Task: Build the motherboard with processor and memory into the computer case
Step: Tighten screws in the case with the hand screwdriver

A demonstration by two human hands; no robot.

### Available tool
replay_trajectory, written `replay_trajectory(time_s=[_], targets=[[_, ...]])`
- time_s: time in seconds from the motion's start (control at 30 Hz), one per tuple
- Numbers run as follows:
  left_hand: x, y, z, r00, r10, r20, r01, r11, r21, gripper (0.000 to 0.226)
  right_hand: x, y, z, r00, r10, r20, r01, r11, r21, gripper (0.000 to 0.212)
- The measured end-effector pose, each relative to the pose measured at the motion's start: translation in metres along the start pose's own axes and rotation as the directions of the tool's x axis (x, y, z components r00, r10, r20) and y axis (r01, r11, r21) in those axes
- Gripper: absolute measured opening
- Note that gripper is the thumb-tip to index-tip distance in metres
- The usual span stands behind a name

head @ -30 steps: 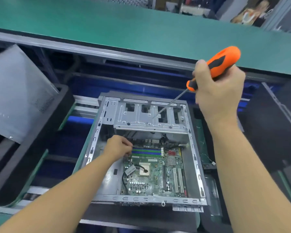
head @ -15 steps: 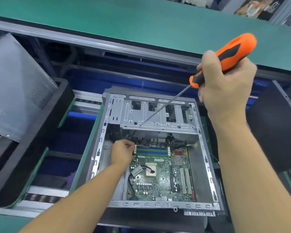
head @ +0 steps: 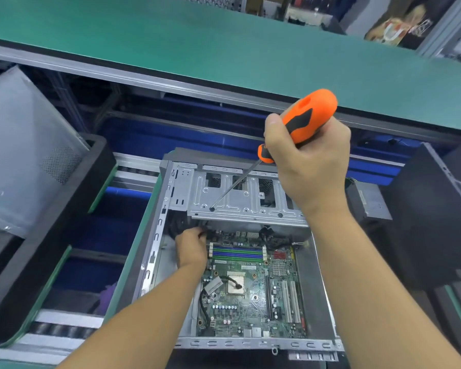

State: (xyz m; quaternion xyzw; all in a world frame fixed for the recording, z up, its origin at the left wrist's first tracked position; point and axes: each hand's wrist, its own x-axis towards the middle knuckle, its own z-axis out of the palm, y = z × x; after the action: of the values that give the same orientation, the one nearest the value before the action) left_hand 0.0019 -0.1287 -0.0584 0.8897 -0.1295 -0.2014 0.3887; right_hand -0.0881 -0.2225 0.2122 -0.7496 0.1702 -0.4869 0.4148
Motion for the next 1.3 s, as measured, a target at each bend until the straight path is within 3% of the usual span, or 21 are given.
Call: replay_trajectory(time_s=[0.37,0.57,0.77,1.17,1.3], targets=[[0.007,-0.012,0.01,0.996,0.084,-0.032,-0.074,0.97,0.231,0.02,0.002,0.009,-0.022,0.996,0.034,-0.077,-0.022,0.987,0.161,0.046],[0.01,-0.015,0.009,0.971,0.232,0.056,-0.232,0.863,0.448,0.023,0.001,0.013,-0.026,0.996,0.049,-0.069,-0.035,0.98,0.197,0.046],[0.01,-0.015,0.007,0.931,0.352,0.098,-0.349,0.778,0.523,0.029,0.004,0.017,-0.021,0.998,0.048,-0.036,-0.038,0.969,0.246,0.045],[0.014,-0.016,0.01,0.966,0.258,0.013,-0.223,0.808,0.545,0.012,0.003,0.026,-0.02,0.997,0.071,-0.001,-0.068,0.965,0.253,0.043],[0.014,-0.02,0.009,0.957,0.289,0.018,-0.251,0.795,0.552,0.009,0.003,0.024,-0.023,0.998,0.063,-0.003,-0.06,0.966,0.25,0.044]])
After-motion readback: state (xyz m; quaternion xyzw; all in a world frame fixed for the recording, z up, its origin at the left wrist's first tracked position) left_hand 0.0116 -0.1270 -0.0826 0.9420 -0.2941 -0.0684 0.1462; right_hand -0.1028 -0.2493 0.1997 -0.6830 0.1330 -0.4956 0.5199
